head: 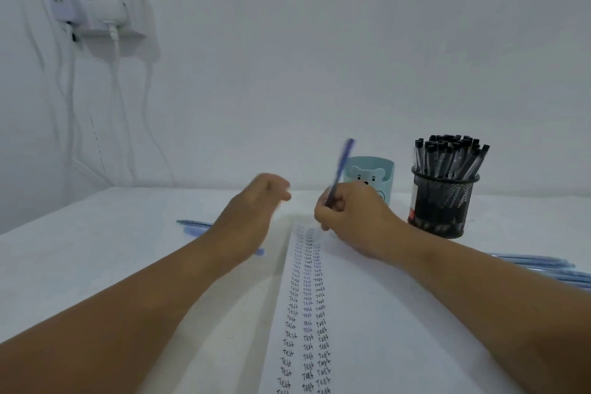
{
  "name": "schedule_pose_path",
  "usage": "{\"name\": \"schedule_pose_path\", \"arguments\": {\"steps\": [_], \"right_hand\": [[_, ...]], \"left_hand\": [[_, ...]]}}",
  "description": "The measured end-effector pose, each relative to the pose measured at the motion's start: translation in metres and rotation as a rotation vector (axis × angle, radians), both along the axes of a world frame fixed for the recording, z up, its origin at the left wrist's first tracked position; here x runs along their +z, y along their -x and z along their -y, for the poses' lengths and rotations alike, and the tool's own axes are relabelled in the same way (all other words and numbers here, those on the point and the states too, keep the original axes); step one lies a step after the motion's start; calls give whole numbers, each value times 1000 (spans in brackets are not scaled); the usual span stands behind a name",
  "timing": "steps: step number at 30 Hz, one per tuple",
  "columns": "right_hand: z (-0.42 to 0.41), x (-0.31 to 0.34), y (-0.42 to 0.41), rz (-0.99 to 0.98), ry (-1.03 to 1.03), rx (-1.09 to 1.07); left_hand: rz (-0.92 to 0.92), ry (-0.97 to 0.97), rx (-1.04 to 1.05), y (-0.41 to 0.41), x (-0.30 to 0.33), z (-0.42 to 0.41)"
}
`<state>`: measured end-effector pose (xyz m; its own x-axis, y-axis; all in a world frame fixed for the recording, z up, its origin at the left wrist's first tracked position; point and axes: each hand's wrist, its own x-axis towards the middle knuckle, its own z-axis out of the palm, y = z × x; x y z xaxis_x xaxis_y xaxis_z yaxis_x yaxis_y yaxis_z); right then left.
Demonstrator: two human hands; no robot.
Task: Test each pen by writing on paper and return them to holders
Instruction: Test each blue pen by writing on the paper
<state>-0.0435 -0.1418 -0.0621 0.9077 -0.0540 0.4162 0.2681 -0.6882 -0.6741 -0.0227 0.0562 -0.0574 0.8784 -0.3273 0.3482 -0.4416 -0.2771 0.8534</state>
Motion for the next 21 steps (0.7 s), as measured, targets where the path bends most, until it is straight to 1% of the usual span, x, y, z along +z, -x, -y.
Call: {"name": "schedule_pose_path", "arguments": {"steps": [1,2,3,4,6,8,11,21], "right_hand": [[0,-3,1,-60,-99,33],[0,-5,1,-104,-184,67],[1,-6,0,-134,-263,87],[3,-5,0,-153,-332,101],[5,-4,-1,-179,-381,124],[4,-6,-1,-199,-339,133],[2,-8,-3,-206,-276,108],[-1,-9,-3,-223,-150,81]], "left_hand": [[130,-255,-33,-2,-6,-4],[218,-454,-79,-4,-10,-7],[241,-567,-125,-5,-14,-9],[224,-609,-154,-5,-16,-9],[222,-609,-157,-5,-18,-8],[233,-605,-138,-6,-19,-8],[202,-585,-137,-8,-19,-12],[168,-574,-134,-9,-20,-12]]}}
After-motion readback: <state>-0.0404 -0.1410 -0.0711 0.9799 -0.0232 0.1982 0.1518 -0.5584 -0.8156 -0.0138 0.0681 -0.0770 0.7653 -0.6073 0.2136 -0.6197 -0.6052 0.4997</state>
